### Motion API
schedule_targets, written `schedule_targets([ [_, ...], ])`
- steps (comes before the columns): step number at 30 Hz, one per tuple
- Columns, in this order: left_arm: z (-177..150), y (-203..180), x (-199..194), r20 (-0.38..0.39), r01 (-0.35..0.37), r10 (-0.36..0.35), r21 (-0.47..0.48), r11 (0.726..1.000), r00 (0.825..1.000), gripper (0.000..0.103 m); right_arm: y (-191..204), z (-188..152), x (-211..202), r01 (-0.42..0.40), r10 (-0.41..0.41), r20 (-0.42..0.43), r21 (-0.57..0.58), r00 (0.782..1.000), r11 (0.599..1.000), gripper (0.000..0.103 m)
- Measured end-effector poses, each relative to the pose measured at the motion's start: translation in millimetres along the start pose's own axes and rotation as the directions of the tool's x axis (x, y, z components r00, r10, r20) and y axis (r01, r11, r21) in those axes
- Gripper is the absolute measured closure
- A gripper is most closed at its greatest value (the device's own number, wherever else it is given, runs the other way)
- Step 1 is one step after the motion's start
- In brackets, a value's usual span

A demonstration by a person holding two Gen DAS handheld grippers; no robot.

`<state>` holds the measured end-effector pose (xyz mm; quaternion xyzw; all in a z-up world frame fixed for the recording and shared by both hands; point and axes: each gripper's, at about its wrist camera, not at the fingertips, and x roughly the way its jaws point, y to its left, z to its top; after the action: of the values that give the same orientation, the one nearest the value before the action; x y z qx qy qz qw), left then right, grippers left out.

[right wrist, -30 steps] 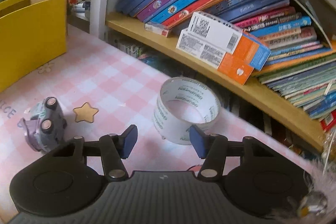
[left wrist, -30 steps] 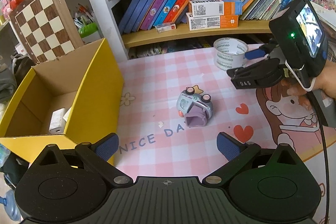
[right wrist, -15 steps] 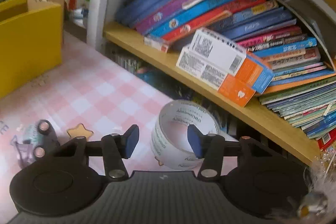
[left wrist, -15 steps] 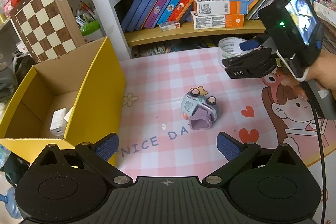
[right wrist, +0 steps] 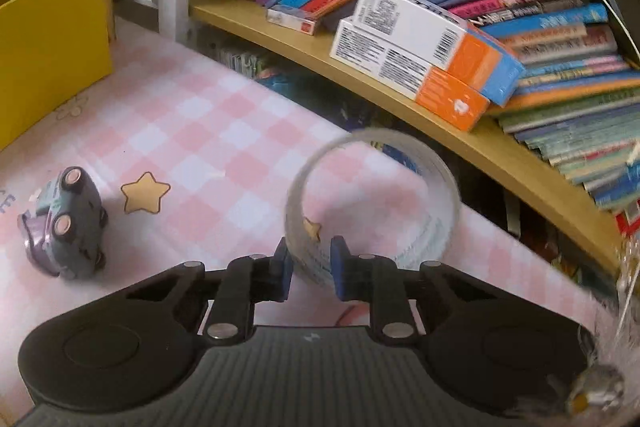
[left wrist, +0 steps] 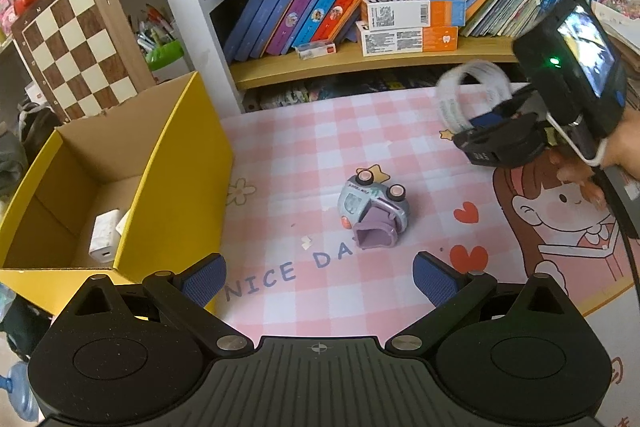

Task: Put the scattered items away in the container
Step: 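Close the right gripper on the rim of the clear tape roll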

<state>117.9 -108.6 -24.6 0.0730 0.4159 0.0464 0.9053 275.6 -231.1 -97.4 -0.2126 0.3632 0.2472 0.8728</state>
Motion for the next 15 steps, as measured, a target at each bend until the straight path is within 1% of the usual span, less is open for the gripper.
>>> schedule_targets([
  [2,0,0,0,0.001,0.002,-0.002,0.000,1.000,1.000,0.002,-3,-3,-8,0.007,-0.007,0.009,0.024,1.000,1.000,0.092],
  [5,0,-1,-1,0.003,0.007,-0.007,0.001,1.000,1.000,0.002,-10,-5,-19,0.007,-0.008,0.021,0.081,1.000,0.997,0.097],
  [8,0,-3,-3,0.009,0.014,-0.015,0.008,1.000,1.000,0.002,-14,-10,-28,-0.013,0.010,0.024,0.128,1.000,0.992,0.097],
  [11,-1,-6,-7,0.019,0.019,-0.019,0.018,1.000,1.000,0.002,-13,-17,-36,-0.014,0.010,0.028,0.144,1.000,0.989,0.097],
  [15,-2,-7,-11,0.031,0.021,-0.021,0.024,1.000,0.999,0.002,-11,-25,-50,-0.039,0.032,0.040,0.193,0.999,0.980,0.097],
])
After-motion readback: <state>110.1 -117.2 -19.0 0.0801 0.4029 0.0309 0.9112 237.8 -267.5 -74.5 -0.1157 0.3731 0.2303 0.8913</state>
